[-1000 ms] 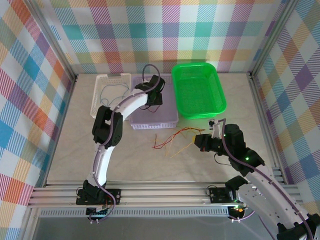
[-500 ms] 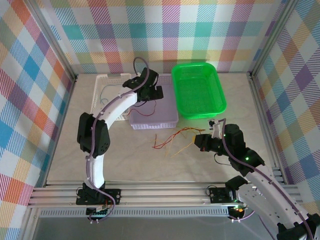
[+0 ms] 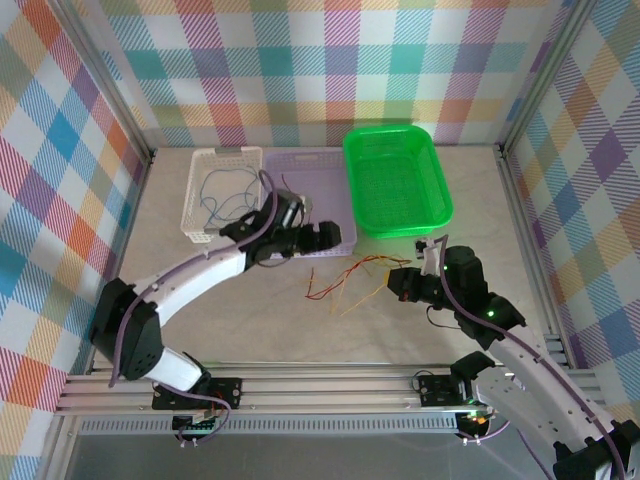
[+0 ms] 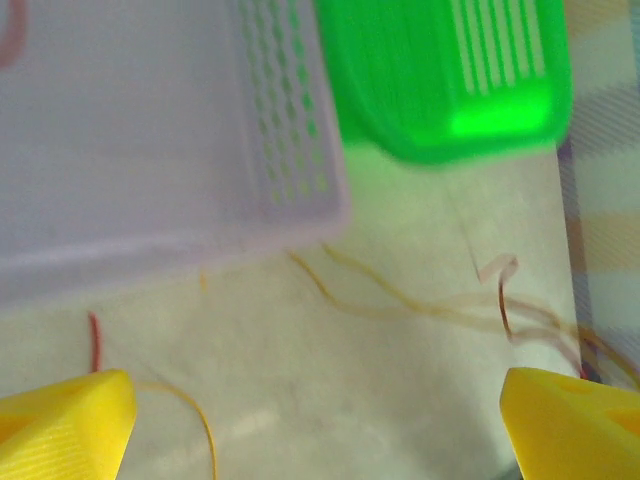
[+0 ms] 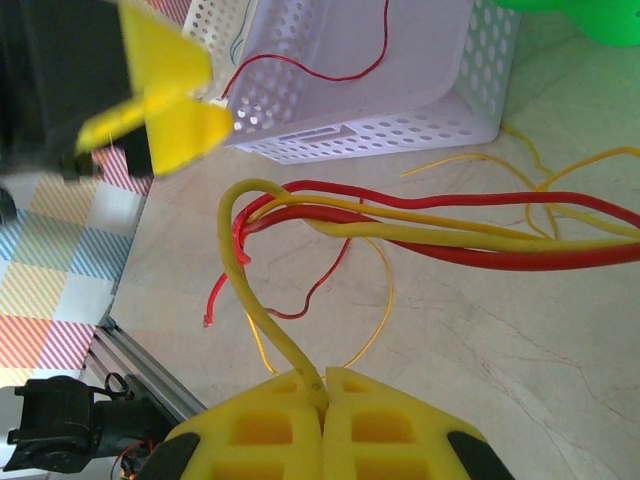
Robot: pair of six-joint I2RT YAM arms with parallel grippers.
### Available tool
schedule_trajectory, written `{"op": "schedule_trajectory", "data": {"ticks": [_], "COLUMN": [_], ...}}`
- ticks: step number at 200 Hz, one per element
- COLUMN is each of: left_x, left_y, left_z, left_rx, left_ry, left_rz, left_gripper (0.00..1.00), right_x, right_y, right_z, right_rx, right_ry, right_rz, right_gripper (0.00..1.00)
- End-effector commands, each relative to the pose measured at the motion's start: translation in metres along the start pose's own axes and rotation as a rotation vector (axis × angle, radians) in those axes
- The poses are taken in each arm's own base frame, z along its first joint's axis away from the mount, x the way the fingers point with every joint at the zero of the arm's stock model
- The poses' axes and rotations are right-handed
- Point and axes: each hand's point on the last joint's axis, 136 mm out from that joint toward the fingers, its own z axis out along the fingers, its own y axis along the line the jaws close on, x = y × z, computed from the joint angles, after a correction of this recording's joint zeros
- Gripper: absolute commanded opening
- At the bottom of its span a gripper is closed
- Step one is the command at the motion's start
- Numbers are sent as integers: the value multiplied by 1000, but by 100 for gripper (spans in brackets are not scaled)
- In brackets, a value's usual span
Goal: Untangle the cables
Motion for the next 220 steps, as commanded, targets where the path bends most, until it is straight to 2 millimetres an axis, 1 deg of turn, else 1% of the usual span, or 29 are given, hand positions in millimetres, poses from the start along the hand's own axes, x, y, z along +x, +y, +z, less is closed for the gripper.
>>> {"op": "schedule_trajectory", "data": {"ticks": [1,10,23,52,68,77,94,103,136,146,161,176,189,207,220], "left_x": [19,35,50,66,73,77,83,87,91,93,92,90,88,85,85], "left_y": [-28,-29,-31,-37,-41,-42,-42,-40,-33,-32,-32,-35,-36,-40,-44], "left_z": [-15,-15,-18,-26,-24,-22,-16,-13,-7,-5,-4,-7,-10,-16,-21], "left_rx": [159,175,197,268,291,287,283,275,236,230,229,237,242,257,276], "left_ry": [-18,-3,3,-10,13,30,55,70,89,94,87,78,65,49,39], "left_rz": [69,110,156,201,224,240,266,271,295,299,299,300,300,302,304], "left_gripper": [93,92,91,88,86,82,69,67,65,61,51,46,39,32,30], "right_x": [-16,-16,-17,-16,-16,-16,-17,-17,-17,-17,-16,-16,-16,-15,-14], "right_y": [15,16,17,20,22,23,25,26,28,29,29,29,29,28,25], "right_z": [-7,-6,-5,-4,-4,-4,-5,-6,-9,-9,-9,-10,-10,-10,-9], "right_rx": [-36,-40,-48,-67,-77,-83,-90,-93,-99,-104,-103,-101,-100,-94,-87], "right_ry": [-48,-48,-44,-35,-35,-33,-34,-33,-36,-34,-31,-32,-33,-29,-30], "right_rz": [-17,-15,-9,4,11,14,19,21,20,21,21,18,17,19,20], "right_gripper": [0,0,0,0,0,0,0,0,0,0,0,0,0,0,0]}}
